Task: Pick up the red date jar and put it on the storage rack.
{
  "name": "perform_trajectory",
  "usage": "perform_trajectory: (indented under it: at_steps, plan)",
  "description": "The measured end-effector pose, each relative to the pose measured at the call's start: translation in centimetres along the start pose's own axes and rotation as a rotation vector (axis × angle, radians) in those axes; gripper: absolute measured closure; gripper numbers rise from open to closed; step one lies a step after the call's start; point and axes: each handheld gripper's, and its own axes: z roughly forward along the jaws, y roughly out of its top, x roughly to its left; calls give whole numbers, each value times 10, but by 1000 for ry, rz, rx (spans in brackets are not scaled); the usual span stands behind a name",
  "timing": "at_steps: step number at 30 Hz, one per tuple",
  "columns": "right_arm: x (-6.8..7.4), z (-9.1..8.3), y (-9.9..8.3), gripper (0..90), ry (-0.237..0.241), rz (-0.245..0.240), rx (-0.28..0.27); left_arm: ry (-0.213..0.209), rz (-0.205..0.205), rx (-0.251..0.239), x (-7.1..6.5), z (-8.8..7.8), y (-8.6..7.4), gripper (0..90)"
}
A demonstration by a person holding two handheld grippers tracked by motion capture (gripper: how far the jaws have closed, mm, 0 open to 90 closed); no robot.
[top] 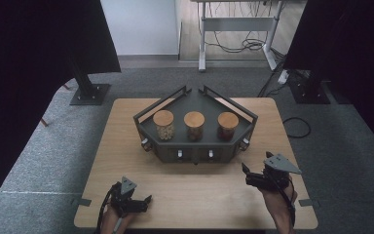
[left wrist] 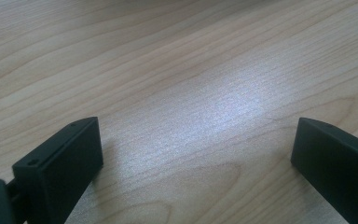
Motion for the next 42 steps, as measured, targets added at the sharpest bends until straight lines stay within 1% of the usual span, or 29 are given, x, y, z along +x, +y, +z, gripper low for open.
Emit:
perform_trajectory:
  at_steps: [10,21,42]
  plan:
    - [0,-2,-11,60,-8,0,23,0,0,0,0,0,0,17]
    - [-1,0,-24,61,-22,1,58,0,-1,0,0,0,0,17]
    - [-3,13,-48,59,-34,18,126,0,0,0,0,0,0,17]
